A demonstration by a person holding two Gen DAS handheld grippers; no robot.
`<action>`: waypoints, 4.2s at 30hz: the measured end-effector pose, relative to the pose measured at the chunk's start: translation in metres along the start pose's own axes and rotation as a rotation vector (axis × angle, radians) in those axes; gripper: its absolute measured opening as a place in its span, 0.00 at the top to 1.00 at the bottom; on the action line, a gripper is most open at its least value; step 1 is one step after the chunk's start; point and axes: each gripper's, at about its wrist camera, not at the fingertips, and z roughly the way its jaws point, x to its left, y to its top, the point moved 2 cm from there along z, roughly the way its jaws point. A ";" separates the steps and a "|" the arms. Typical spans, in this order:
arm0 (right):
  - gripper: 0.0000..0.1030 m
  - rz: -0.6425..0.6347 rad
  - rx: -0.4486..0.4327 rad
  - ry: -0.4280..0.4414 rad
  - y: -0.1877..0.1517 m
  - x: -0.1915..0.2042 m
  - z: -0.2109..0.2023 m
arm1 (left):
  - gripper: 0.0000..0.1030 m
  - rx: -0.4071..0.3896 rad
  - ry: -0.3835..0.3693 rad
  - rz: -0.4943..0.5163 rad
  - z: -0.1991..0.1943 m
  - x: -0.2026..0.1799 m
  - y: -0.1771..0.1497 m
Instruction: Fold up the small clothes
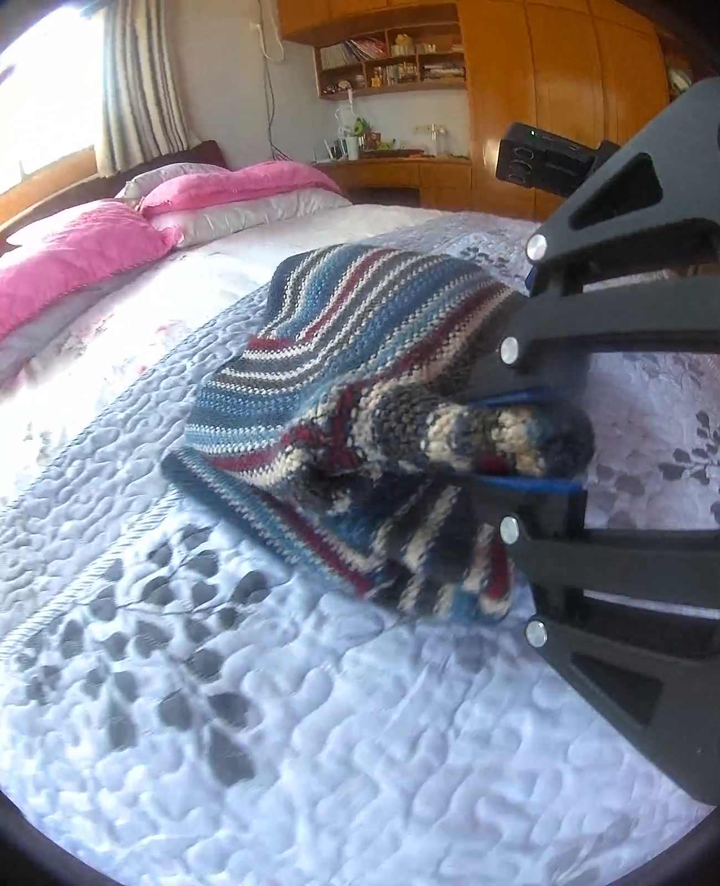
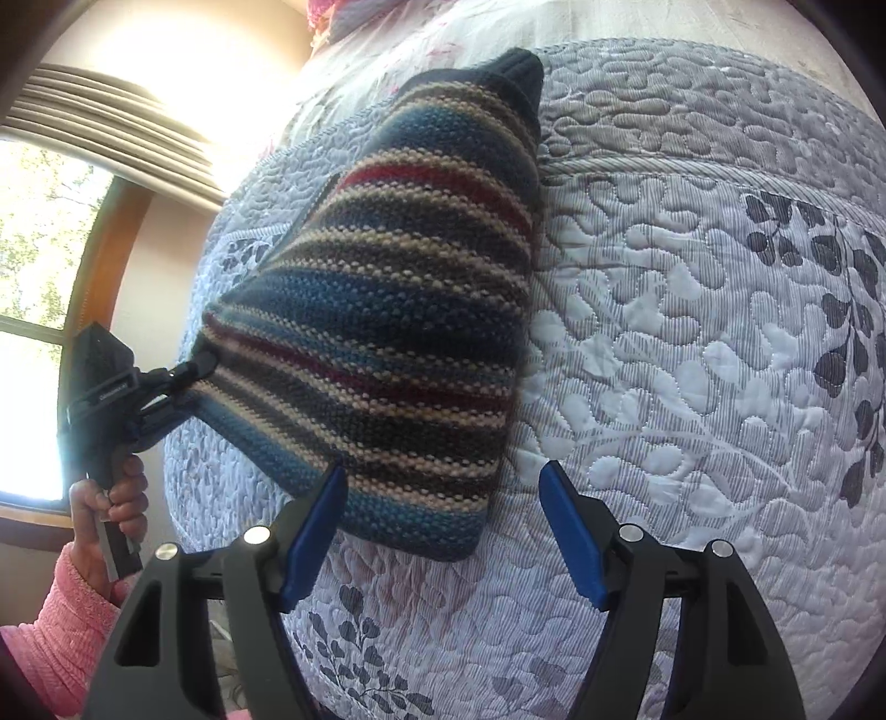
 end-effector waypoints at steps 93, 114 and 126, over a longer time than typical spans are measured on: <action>0.41 0.020 -0.058 0.261 0.075 -0.011 0.041 | 0.52 0.371 -0.304 0.301 0.140 -0.040 0.056; 0.40 0.175 -0.133 0.203 -0.009 -0.216 -0.104 | 0.52 0.380 -0.345 0.423 0.219 -0.198 -0.090; 0.14 0.262 -0.156 0.202 -0.029 -0.238 -0.074 | 0.36 0.329 -0.183 0.352 0.239 -0.194 -0.102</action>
